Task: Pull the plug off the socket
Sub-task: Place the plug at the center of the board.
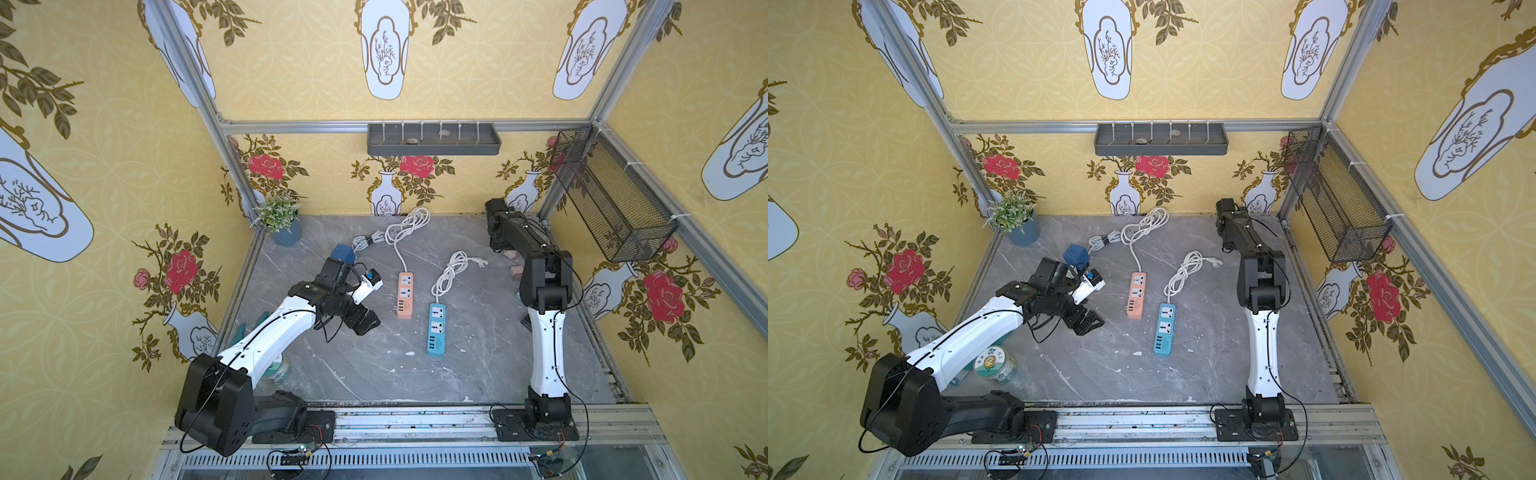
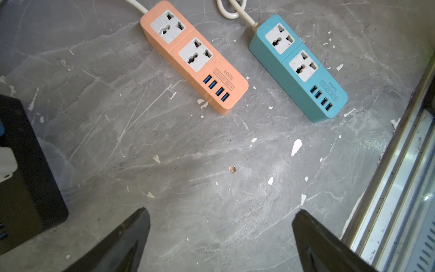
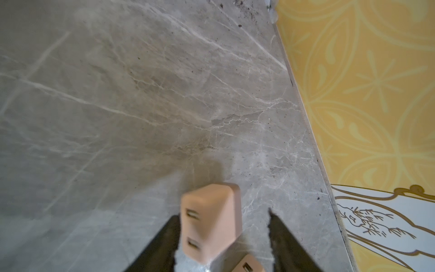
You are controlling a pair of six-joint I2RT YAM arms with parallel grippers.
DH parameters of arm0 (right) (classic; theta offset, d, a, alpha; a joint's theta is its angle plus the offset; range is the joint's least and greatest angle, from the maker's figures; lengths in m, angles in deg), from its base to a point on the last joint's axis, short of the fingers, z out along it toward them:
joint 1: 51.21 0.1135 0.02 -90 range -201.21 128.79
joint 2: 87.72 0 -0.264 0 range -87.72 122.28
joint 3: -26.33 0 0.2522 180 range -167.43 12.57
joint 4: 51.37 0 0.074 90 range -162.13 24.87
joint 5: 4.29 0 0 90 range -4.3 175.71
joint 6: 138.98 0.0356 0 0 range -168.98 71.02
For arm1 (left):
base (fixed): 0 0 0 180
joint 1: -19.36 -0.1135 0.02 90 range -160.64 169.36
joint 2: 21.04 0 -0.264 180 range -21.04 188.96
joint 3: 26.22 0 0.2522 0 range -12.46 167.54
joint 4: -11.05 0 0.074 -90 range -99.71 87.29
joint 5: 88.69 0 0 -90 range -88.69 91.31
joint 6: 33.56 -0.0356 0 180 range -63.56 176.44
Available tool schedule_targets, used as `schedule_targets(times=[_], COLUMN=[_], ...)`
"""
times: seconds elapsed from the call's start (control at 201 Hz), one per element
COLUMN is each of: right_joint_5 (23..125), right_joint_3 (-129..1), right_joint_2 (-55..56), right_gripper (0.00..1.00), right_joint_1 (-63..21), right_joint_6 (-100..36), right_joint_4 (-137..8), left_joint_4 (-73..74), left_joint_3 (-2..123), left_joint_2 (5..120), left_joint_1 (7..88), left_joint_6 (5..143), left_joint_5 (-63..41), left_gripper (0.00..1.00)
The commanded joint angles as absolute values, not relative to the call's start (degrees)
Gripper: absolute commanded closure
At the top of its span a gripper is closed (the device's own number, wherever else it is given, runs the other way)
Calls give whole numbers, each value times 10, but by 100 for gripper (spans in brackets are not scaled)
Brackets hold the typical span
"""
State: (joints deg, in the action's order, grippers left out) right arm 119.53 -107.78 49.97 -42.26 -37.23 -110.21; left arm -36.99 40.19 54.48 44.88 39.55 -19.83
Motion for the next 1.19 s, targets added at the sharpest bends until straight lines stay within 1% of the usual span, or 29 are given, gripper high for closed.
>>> schedule_targets(times=[0.0,0.04,0.055,0.07,0.174,0.329,0.453,0.593,0.632,0.727,0.901,0.996,1.115,1.19], right_joint_5=[1172,1155,1149,1144,1087,961,880,887,889,891,897,916,914,914], right_joint_3=[-1082,-1080,-1080,-1080,-1075,-968,-891,-858,-856,-840,-828,-823,-819,-823], right_joint_2=[474,461,457,452,407,322,289,282,286,295,324,329,339,350], right_gripper=[17,16,13,12,12,13,13,12,13,15,18,21,25,26], right_joint_1=[-418,-416,-415,-414,-409,-377,-337,-281,-270,-252,-240,-236,-235,-234], right_joint_6=[-361,-356,-354,-350,-313,-246,-173,-120,-110,-97,-90,-89,-94,-98], right_joint_4=[-1121,-1124,-1125,-1128,-1144,-1105,-1068,-1053,-1055,-1043,-1036,-1038,-1031,-1031], left_joint_4=[-365,-364,-364,-364,-361,-348,-343,-337,-336,-334,-334,-332,-332,-331], left_joint_3=[396,395,395,394,391,384,383,380,380,379,378,377,376,376], left_joint_2=[548,548,547,547,540,534,537,539,539,540,545,544,545,545], left_joint_1=[448,448,448,448,448,448,448,448,433,432,432,432,432,431], left_joint_6=[391,390,390,389,388,390,393,394,395,395,395,395,394,394], left_joint_5=[-209,-214,-216,-218,-224,-211,-202,-195,-194,-196,-196,-197,-196,-195], left_gripper=[0,0,0,0,0,0,0,0,0,0,0,0,0,0])
